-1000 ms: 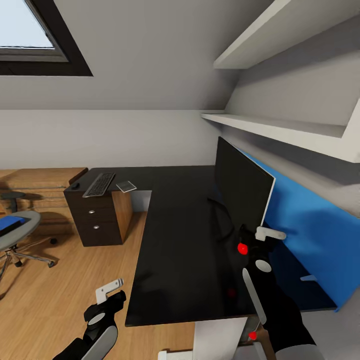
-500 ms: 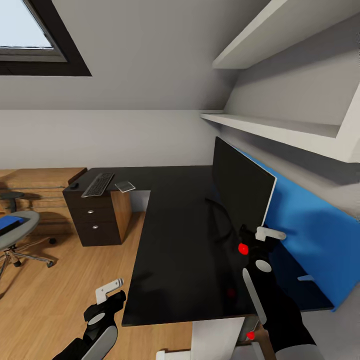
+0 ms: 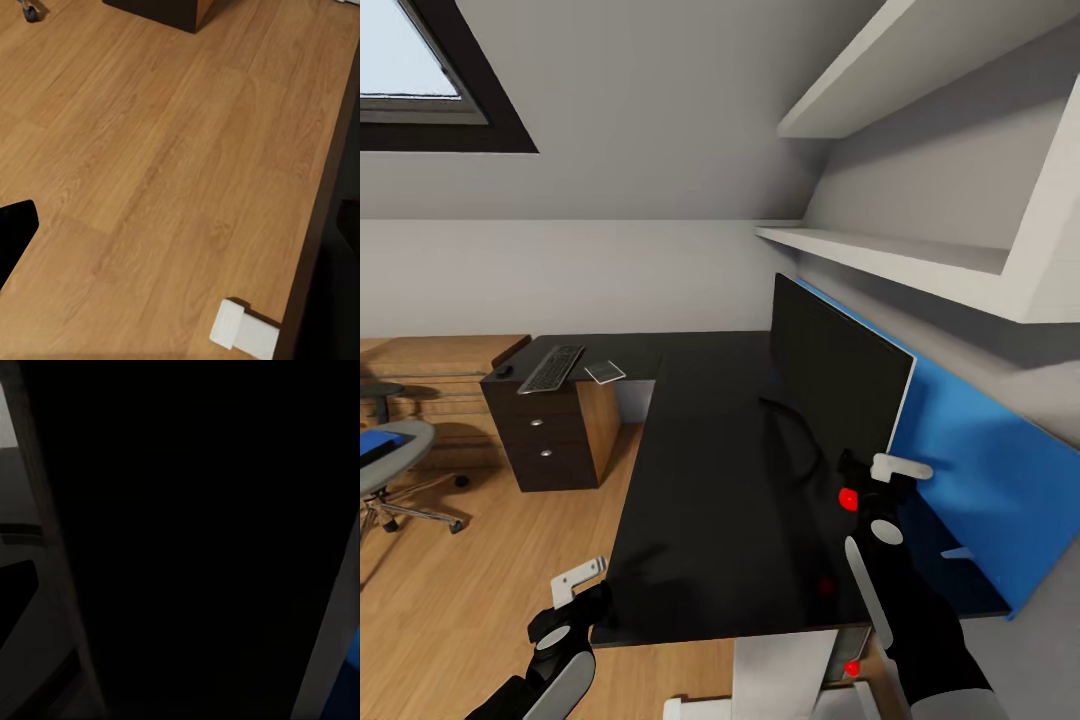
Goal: In the bedroom, organize the workspace by keeping the computer under the desk, ensuring the monitor is on the desk, placing the keyboard on the desk next to the monitor, placing the mouse on the desk next to the keyboard, moving the folder from the swivel chair onto the desk next to the mouse, stacking the notebook on top of the folder with the pen on top of the notebook, and positioning the swivel chair next to the desk.
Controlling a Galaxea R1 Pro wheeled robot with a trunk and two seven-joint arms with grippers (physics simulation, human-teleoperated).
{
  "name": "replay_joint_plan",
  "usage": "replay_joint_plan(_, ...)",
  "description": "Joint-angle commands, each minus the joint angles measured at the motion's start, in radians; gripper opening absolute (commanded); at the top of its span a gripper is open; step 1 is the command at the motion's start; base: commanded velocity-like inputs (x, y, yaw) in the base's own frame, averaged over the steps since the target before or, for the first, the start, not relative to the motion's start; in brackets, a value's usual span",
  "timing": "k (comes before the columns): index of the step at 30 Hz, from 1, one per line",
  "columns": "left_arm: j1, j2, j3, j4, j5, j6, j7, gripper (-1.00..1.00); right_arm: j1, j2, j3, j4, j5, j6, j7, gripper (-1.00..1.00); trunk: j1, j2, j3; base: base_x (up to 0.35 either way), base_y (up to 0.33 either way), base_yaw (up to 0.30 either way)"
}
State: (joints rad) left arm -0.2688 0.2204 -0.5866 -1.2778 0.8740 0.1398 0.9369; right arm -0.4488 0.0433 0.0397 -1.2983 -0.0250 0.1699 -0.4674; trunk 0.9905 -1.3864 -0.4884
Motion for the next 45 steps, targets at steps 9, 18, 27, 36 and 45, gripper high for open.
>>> replay_joint_plan(9,-0.001,0.001,-0.002,-0.002,0.003,0.006,0.004,1.00,-0.001,0.000,0.002,-0.001,-0.004,0.006,-0.007,1.00,0.000,-0.001,-0.001,-0.177,0.000,0.000)
replay_joint_plan(18,-0.001,0.000,-0.002,-0.002,0.003,0.006,0.003,1.00,-0.001,0.000,0.002,-0.001,-0.004,0.005,-0.007,1.00,0.000,-0.001,-0.001,-0.328,0.000,0.000)
replay_joint_plan(27,-0.001,0.000,-0.002,-0.002,0.003,0.006,0.002,1.00,-0.001,0.000,0.002,0.001,-0.004,0.005,-0.007,1.00,0.000,-0.001,-0.001,-0.336,0.001,0.000)
replay_joint_plan(36,-0.001,-0.001,-0.004,0.000,0.005,0.006,0.001,1.00,-0.001,0.000,0.006,0.003,-0.004,0.005,-0.005,1.00,0.000,-0.001,-0.001,-0.305,0.139,0.000)
replay_joint_plan(45,-0.001,-0.001,-0.003,0.000,0.004,0.006,0.003,1.00,-0.001,0.001,0.014,0.005,-0.005,-0.028,-0.005,1.00,0.000,-0.001,-0.001,-0.212,0.270,0.000)
